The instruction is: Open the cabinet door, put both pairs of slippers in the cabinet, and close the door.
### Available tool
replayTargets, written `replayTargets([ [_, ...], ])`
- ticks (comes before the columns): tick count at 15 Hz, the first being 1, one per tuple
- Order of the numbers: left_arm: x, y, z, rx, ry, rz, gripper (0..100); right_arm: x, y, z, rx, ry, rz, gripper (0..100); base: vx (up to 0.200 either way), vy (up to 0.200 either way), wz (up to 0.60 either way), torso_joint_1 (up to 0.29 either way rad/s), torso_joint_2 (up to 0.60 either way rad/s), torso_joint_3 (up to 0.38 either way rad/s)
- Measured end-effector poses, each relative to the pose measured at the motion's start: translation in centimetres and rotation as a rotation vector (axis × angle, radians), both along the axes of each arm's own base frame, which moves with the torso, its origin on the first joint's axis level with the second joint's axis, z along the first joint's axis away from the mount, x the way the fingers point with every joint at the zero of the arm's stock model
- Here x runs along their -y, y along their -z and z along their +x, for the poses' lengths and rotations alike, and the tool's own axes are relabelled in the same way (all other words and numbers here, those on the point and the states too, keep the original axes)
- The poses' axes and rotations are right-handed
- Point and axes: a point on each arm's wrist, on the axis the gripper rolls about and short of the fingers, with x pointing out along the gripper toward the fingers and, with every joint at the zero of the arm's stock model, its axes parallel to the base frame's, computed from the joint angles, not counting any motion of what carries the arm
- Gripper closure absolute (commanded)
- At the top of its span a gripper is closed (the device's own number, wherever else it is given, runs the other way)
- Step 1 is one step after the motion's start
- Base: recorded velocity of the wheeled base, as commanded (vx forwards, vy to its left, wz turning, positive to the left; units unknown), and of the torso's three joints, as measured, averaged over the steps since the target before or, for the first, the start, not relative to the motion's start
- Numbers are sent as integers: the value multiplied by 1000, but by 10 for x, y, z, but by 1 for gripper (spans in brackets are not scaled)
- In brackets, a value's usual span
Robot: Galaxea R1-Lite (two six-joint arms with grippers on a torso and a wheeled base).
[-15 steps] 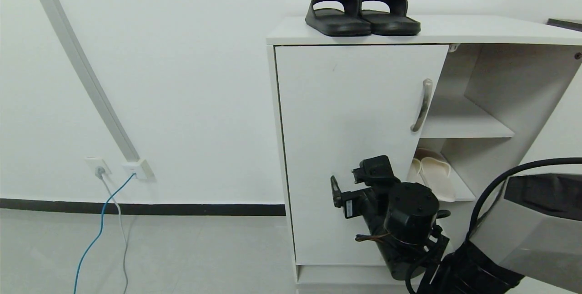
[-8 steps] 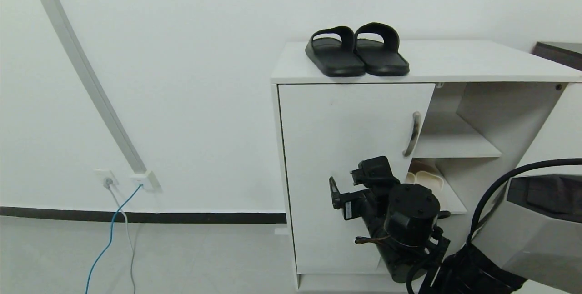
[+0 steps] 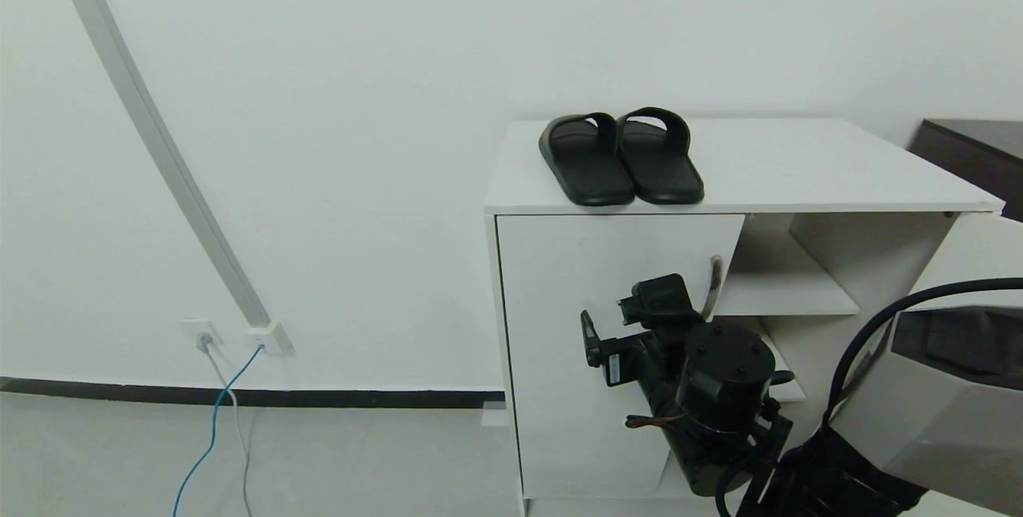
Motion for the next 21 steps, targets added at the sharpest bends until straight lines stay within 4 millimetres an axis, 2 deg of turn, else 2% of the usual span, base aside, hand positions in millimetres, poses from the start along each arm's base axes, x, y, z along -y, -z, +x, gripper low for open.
replayTargets([
  [16, 0, 0, 0, -1, 0, 0, 100, 1, 1, -1, -4, 0, -4, 0, 0, 0, 0, 227, -547, -322],
  [21, 0, 0, 0, -1, 1, 0, 100, 3, 4, -2, -11, -14, -12, 0, 0, 0, 0, 197, -422, -234],
])
